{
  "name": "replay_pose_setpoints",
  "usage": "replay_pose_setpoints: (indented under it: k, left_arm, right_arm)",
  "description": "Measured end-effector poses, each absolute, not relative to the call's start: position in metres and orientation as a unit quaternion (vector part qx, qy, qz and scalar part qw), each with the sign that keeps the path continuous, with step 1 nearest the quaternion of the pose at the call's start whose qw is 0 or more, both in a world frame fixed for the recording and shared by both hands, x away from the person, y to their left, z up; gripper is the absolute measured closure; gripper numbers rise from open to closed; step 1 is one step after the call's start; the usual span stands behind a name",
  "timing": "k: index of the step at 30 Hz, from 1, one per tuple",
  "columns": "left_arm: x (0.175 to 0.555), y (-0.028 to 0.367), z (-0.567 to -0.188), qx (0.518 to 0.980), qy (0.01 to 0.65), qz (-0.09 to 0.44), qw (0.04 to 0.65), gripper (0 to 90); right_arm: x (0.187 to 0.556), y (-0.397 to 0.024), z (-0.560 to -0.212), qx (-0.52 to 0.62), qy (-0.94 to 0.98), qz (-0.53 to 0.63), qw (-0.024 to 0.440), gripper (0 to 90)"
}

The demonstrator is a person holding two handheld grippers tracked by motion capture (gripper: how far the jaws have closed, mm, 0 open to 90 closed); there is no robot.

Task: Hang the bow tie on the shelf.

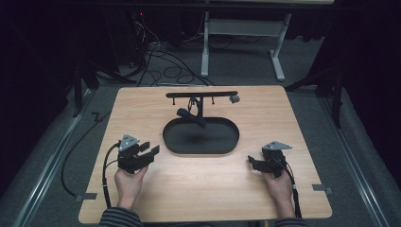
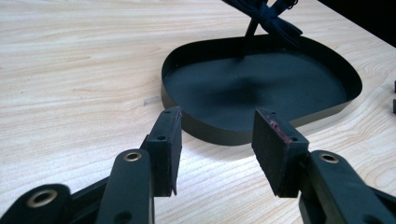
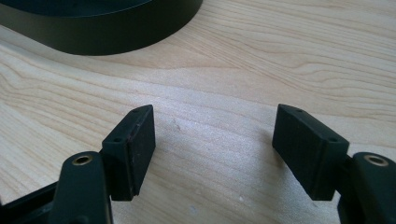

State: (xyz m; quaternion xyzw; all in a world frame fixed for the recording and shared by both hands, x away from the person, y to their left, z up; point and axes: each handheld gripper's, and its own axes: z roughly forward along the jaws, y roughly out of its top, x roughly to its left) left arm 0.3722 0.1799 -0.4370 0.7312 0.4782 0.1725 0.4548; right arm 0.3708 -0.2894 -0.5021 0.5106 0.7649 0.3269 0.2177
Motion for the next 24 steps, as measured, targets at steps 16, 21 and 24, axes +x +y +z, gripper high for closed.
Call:
replay_pose_setpoints:
  k: [16, 21, 24]
  left_arm:
    - [0.37, 0.176, -0.455, 0.738, 0.487, 0.16, 0.438, 52.3]
    - [0.37, 0.175, -0.46, 0.741, 0.488, 0.16, 0.432, 52.0]
    - [0.37, 0.175, -0.463, 0.742, 0.491, 0.159, 0.428, 52.0]
  right_arm:
    - [0.371, -0.289, -0.502, 0.511, 0.765, 0.327, 0.217, 31.4]
    - [0.37, -0.289, -0.502, 0.51, 0.765, 0.327, 0.218, 31.4]
    - [0.37, -0.289, -0.502, 0.51, 0.765, 0.327, 0.218, 31.4]
